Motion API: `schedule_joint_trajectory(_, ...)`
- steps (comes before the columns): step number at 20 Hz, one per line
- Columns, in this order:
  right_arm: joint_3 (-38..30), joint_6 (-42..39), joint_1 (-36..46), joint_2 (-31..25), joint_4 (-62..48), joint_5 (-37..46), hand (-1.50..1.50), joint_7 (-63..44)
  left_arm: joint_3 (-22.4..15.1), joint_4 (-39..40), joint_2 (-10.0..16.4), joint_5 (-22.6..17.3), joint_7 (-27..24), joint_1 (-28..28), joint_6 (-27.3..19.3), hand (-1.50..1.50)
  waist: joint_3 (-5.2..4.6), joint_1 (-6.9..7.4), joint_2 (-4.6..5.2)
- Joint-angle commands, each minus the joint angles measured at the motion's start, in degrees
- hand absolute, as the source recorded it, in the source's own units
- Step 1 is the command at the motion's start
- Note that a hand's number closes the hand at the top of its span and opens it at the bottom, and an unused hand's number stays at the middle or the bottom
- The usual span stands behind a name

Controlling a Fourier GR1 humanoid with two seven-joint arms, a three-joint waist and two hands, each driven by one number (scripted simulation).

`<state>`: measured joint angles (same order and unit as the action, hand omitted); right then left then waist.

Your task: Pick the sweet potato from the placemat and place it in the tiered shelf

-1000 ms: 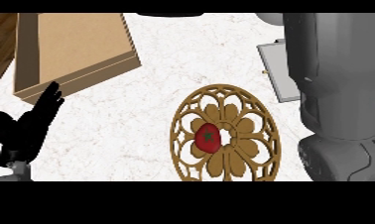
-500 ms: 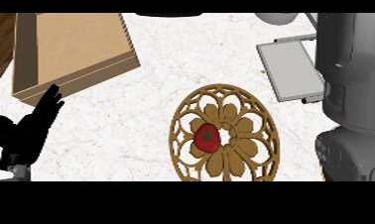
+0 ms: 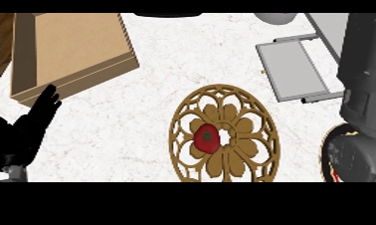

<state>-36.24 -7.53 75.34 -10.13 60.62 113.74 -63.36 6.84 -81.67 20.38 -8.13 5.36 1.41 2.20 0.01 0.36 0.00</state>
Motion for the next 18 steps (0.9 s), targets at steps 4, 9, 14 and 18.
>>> schedule_joint_trajectory(4,-2.2,4.2,-5.3,0.6,4.8,1.0,-1.5,-9.0,0.2,4.4,-1.6,1.6,-2.2,-2.6,-1.3,0.0,-0.05,-0.48,0.11)
schedule_joint_trajectory(9,-2.6,3.0,-10.5,0.2,4.6,-0.8,-1.5,-4.4,1.3,1.1,-0.2,0.8,-1.8,0.1,0.5,0.0,-0.01,-0.08,0.0)
schedule_joint_trajectory(14,0.0,8.1,-9.7,1.6,7.8,-2.6,-1.5,-5.3,0.2,1.9,-1.8,2.5,1.3,-3.3,-1.6,0.0,-0.01,0.04,0.11)
schedule_joint_trajectory(18,-2.1,12.4,-10.8,1.6,13.0,-7.0,-1.5,-3.3,0.8,0.2,-0.7,1.4,2.9,-2.6,-0.1,0.0,0.01,-0.09,0.0)
